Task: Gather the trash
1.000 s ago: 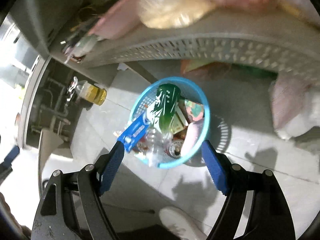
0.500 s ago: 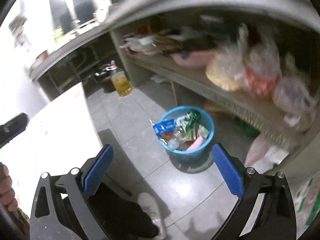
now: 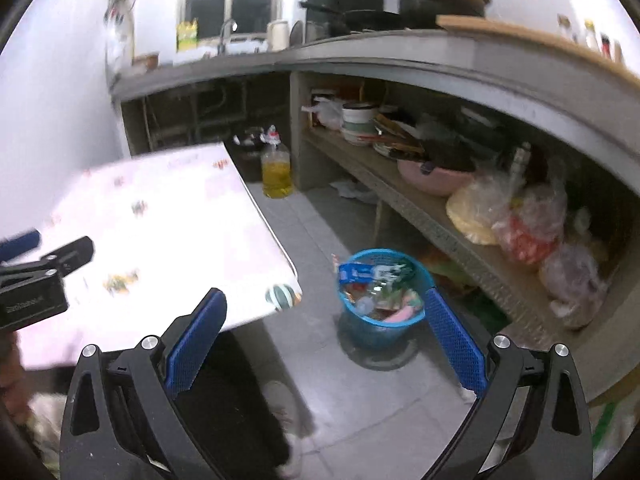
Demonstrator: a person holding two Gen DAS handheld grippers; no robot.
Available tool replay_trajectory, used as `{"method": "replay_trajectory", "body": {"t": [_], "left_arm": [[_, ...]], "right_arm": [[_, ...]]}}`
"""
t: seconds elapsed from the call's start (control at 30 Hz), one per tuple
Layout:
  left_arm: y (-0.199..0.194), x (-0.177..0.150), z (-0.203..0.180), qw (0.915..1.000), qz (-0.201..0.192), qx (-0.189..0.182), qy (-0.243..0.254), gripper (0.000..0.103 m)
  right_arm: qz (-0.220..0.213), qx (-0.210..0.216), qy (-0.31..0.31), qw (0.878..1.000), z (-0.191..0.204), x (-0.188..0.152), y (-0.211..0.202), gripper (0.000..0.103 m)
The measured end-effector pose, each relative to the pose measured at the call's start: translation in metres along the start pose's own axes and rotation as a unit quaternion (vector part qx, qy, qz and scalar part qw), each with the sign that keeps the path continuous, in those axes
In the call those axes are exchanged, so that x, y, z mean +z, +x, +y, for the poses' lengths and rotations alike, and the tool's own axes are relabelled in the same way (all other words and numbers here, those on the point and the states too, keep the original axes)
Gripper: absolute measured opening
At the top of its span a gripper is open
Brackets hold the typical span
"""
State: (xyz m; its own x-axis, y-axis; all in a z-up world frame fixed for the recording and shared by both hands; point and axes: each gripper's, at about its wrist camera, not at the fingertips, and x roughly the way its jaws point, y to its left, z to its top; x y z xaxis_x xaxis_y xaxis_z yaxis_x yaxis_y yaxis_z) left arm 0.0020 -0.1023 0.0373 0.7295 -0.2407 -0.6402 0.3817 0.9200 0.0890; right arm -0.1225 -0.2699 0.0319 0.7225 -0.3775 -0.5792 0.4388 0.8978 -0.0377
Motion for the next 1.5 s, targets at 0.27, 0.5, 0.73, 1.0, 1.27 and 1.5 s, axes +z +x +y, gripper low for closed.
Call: {"method": "replay_trajectory", "body": {"t": [0.27, 0.5, 0.73, 1.0, 1.27, 1.5], "left_arm": [[-0.002, -0.02, 0.012, 0.9983, 0.019, 0.053, -0.015, 0.097], [0.001, -0.016, 0.011, 0.9965, 0.018, 0.08, -0.012, 0.097], [0.0, -0.016, 0.006, 0.9968, 0.021, 0.077, -0.009, 0.097], [0.001, -0.013, 0.0, 0.9973, 0.027, 0.067, -0.009, 0.097], [0.004, -0.012, -0.005, 0.9977, 0.03, 0.061, 0.001, 0.097], [0.004, -0.011, -0.006, 0.9978, 0.027, 0.061, -0.001, 0.097]], "right_arm": [[0.033, -0.03, -0.032, 0.999, 0.003, -0.012, 0.006, 0.095], [0.039, -0.036, -0.007, 0.999, -0.008, -0.016, 0.004, 0.095], [0.042, -0.032, 0.005, 0.999, -0.014, -0.018, 0.004, 0.095], [0.044, -0.03, 0.007, 0.999, -0.015, -0.019, 0.004, 0.095], [0.044, -0.029, 0.007, 0.999, -0.016, -0.018, 0.004, 0.095], [0.042, -0.029, 0.008, 0.999, -0.018, -0.019, 0.005, 0.095]]}}
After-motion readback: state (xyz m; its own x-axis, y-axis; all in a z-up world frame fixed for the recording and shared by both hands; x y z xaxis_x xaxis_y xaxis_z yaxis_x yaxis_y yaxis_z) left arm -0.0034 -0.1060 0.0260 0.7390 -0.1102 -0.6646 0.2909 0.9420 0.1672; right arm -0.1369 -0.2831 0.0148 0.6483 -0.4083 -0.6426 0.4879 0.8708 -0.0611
